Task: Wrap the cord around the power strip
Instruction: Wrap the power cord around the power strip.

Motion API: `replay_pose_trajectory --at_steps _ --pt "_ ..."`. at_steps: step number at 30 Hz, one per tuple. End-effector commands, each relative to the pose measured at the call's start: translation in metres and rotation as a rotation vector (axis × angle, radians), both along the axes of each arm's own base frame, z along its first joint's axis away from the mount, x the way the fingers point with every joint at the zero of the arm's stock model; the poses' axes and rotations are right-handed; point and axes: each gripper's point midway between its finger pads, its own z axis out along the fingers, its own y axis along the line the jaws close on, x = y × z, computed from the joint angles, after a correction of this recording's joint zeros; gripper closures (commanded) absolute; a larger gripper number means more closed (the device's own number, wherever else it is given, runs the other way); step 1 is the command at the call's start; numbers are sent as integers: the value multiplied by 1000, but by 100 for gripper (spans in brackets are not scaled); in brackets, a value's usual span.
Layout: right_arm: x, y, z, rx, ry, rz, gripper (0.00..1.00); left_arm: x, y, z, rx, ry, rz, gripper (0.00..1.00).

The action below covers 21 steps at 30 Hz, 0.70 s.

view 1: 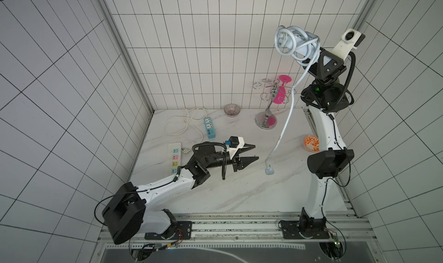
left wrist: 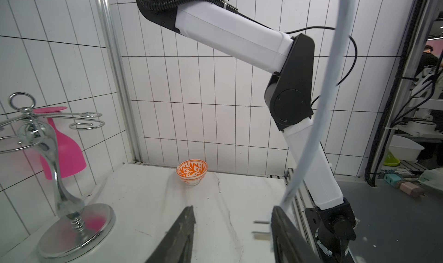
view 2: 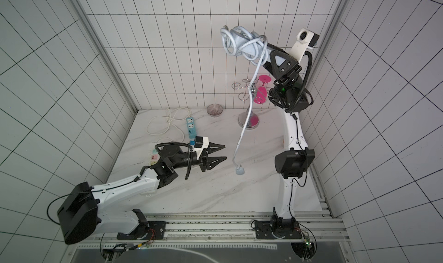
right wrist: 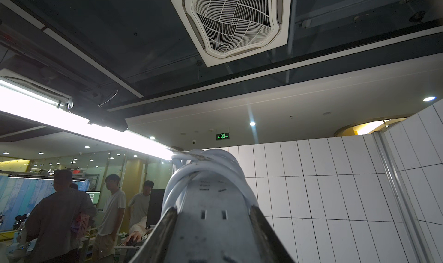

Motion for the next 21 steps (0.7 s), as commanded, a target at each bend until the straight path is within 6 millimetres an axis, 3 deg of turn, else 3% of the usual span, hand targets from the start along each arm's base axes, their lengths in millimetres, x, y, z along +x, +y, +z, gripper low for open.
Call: replay_pose_trajectory --at_steps 1,7,14,21 --pt "-90 -19 7 55 -248 96 100 -13 -7 18 -81 -28 -92 48" --pt "-89 -19 5 56 -249 101 100 -2 -20 9 -74 -17 -103 48" --pt "-83 -20 2 56 -245 106 100 14 -22 -1 -70 -15 -16 47" --pt "-82 -20 0 60 -245 114 100 8 -30 6 -65 -26 -46 41"
